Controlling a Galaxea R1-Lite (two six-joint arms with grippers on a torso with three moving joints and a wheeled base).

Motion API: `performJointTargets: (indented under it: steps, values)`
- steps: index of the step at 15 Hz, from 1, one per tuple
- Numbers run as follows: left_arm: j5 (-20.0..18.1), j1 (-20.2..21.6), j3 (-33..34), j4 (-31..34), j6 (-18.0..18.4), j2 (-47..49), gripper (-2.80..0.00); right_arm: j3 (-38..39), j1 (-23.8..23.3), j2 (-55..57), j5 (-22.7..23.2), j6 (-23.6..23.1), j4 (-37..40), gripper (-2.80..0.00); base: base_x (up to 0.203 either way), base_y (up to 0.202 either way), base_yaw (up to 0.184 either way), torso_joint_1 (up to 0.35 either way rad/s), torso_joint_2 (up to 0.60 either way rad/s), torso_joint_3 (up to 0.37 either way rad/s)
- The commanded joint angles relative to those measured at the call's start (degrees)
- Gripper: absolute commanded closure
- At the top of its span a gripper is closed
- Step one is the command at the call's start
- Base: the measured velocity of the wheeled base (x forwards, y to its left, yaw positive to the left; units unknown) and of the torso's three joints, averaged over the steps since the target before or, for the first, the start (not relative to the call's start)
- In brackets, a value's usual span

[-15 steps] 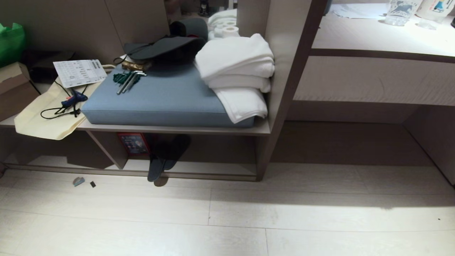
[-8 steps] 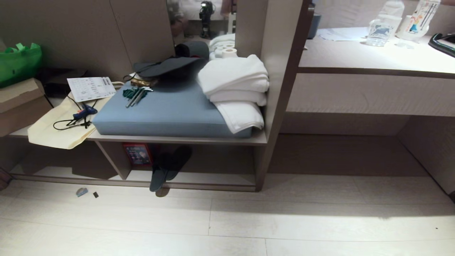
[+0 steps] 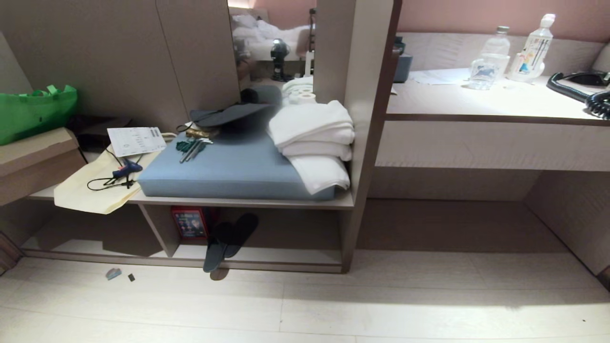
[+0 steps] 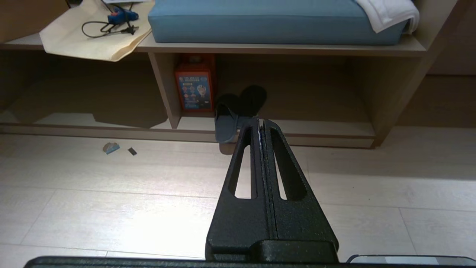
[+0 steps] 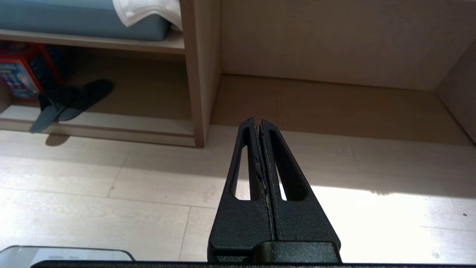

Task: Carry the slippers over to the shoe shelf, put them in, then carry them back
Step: Pick up the slippers in the shoe cabinet

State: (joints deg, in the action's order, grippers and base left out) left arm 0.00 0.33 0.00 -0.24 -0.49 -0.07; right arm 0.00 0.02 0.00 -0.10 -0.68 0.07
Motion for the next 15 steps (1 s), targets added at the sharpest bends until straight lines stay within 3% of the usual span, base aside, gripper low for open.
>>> performJointTargets:
  steps: [1,5,15]
  values:
    - [0.0,0.0,0.0,0.0,0.0,0.1,0.00,0.0,0.0,0.1,0.0,0.0,0.0,0.00,0.000,0.000,0.000,0.002,0.00,0.201]
    - [0.0,0.0,0.0,0.0,0.0,0.1,0.00,0.0,0.0,0.1,0.0,0.0,0.0,0.00,0.000,0.000,0.000,0.002,0.00,0.126]
    - [-0.1,0.0,0.0,-0.1,0.2,0.1,0.00,0.0,0.0,0.1,0.0,-0.1,-0.1,0.00,0.000,0.000,0.000,0.001,0.00,0.003]
